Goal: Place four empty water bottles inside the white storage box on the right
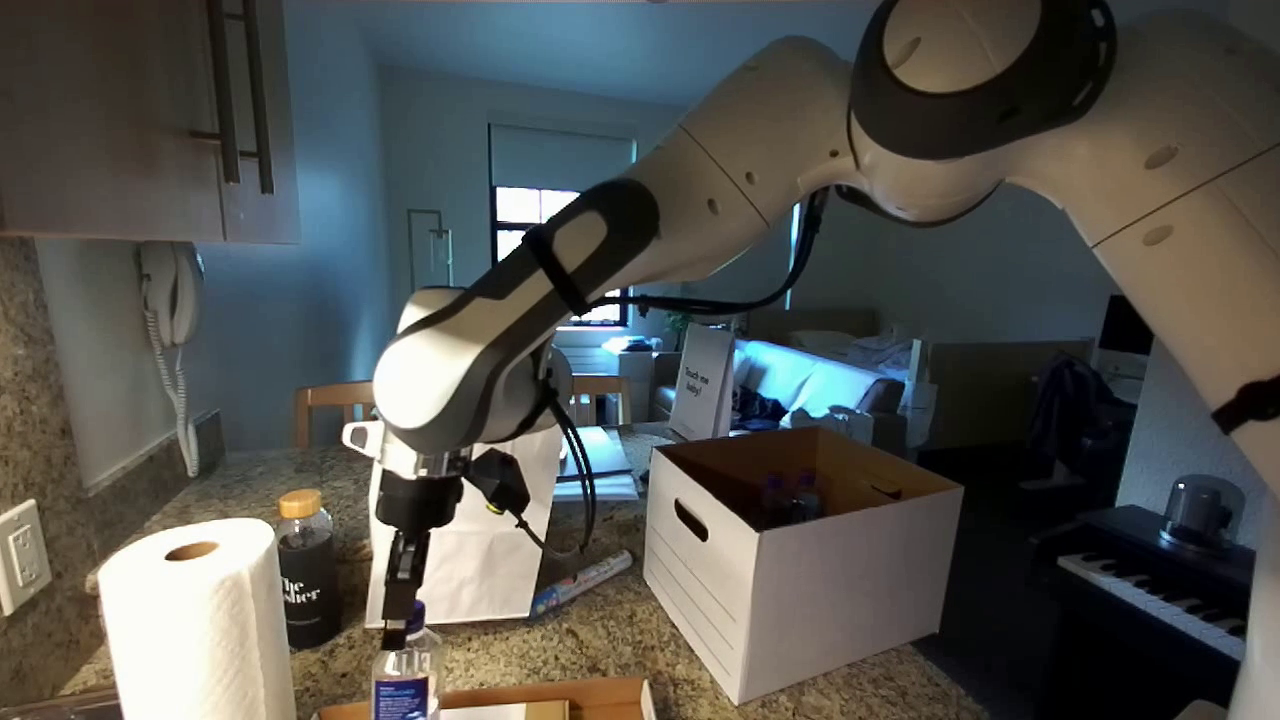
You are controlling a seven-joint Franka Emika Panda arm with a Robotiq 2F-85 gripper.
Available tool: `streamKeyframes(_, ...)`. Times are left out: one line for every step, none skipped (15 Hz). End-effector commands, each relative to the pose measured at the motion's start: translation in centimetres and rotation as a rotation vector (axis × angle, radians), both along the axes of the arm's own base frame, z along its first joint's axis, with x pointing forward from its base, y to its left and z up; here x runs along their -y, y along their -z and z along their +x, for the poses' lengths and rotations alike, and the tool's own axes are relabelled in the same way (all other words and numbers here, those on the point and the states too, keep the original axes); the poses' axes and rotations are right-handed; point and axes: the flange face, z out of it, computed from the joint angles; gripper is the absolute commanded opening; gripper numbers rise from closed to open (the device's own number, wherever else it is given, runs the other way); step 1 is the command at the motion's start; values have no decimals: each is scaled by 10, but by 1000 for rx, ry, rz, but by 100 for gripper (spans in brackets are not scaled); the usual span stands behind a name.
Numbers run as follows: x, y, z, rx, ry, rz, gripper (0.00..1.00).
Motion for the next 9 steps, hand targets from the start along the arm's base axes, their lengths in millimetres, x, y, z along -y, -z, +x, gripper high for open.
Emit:
streamKeyframes(8, -34, -4, 58, 33, -20, 11)
streamKeyframes(13, -42, -1, 77, 44, -28, 12)
streamKeyframes(18, -50, 1, 82, 54, -51, 12)
streamKeyframes(25, -60, 5, 107, 65, -62, 12)
streamKeyframes(31, -73, 10, 142, 79, -60, 12)
streamKeyframes(37, -87, 14, 169, 98, -64, 12)
streamKeyframes(44, -103, 18, 184, 118, -77, 12)
streamKeyframes(52, -124, 22, 205, 144, -83, 12)
streamKeyframes(62, -143, 28, 216, 173, -73, 12)
